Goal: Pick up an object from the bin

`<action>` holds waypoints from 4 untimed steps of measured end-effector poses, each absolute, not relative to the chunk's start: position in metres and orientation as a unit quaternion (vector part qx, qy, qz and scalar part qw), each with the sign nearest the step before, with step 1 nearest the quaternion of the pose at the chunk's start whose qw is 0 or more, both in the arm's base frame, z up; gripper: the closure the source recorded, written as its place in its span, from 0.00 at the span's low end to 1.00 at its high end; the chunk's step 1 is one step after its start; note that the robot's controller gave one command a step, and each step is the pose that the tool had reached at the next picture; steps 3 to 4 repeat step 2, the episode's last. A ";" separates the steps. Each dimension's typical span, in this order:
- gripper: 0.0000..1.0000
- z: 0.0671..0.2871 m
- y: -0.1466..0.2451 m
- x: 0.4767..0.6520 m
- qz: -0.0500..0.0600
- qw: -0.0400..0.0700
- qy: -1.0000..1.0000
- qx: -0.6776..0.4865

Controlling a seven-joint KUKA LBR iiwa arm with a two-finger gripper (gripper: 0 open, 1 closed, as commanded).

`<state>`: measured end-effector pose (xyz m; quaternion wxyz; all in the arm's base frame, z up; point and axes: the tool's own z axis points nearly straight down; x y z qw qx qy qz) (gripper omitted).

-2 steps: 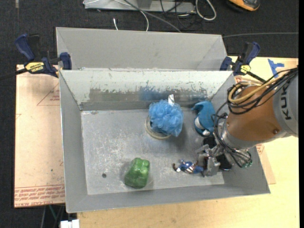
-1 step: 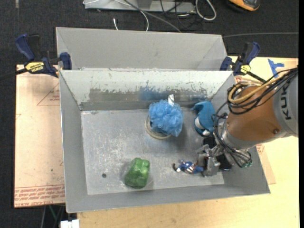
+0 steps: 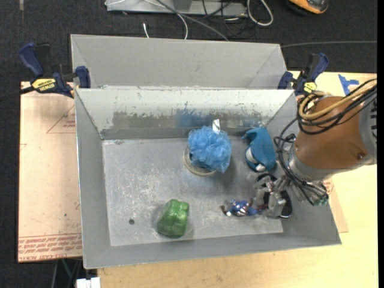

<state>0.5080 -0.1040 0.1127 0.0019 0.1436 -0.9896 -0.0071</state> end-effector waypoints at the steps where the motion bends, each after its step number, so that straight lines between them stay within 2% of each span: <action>1: 1.00 0.138 -0.104 0.508 -0.007 0.002 -0.990 0.143; 2: 1.00 0.172 -0.103 0.508 -0.008 0.003 -0.990 0.143; 4: 1.00 0.172 -0.103 0.508 -0.008 0.003 -0.990 0.143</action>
Offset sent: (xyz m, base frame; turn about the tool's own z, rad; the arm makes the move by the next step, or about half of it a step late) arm 0.0014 0.0000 0.0857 0.0005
